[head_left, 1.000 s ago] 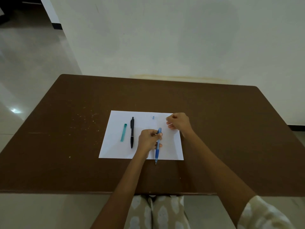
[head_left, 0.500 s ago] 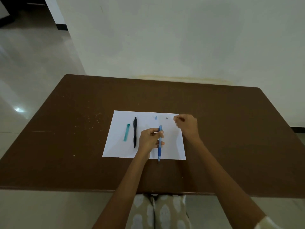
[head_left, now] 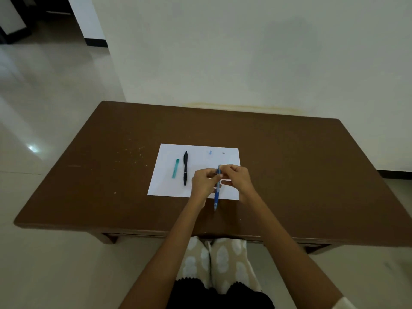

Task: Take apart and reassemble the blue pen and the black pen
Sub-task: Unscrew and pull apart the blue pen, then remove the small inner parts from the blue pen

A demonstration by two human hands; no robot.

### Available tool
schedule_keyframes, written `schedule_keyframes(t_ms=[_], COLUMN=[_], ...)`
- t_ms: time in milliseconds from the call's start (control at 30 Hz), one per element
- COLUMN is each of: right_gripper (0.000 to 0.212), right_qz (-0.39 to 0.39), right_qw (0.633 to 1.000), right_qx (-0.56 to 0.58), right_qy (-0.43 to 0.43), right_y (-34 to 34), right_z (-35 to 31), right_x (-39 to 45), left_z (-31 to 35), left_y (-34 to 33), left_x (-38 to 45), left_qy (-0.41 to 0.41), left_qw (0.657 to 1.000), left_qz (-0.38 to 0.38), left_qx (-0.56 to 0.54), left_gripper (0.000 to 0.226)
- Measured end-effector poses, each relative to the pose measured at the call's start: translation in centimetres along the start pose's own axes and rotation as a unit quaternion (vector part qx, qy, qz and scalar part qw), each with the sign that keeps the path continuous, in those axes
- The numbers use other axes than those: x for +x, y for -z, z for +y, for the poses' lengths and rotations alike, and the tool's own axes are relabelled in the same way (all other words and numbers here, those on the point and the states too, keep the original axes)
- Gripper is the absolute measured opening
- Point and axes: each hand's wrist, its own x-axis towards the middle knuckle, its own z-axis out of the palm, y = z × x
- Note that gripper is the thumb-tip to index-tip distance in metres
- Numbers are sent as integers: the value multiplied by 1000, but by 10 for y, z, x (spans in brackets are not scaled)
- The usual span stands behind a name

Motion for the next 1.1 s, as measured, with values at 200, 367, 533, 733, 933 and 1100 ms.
schedule_keyframes(t_ms=[200,367,533,733,933,1100], right_gripper=[24,27,33,32,40,27], right_qz=[85,63,46,43,74,77], right_qw=[979,965,953,936,949,971], right_qx=[-181,-250,-299,-348,-299,-194], right_qy=[38,36,19,41,62,116], right_y=[5,-5,-5,-7,-7,-11], right_z=[-6,1,12,19,17,9], right_x=[49,81,90,93,86,70], left_z=[-11,-20,-24,-33,-50,-49], left_y=[-4,-10,-13,36,78,85], left_x=[12,35,40,47,85,101], left_qy=[-8,-21,-46,-81,-56,-67], left_qw=[999,996,994,966,930,890], left_qz=[29,26,37,211,221,187], left_qx=[33,82,88,124,288,411], left_gripper=[33,30,28,25,37,29])
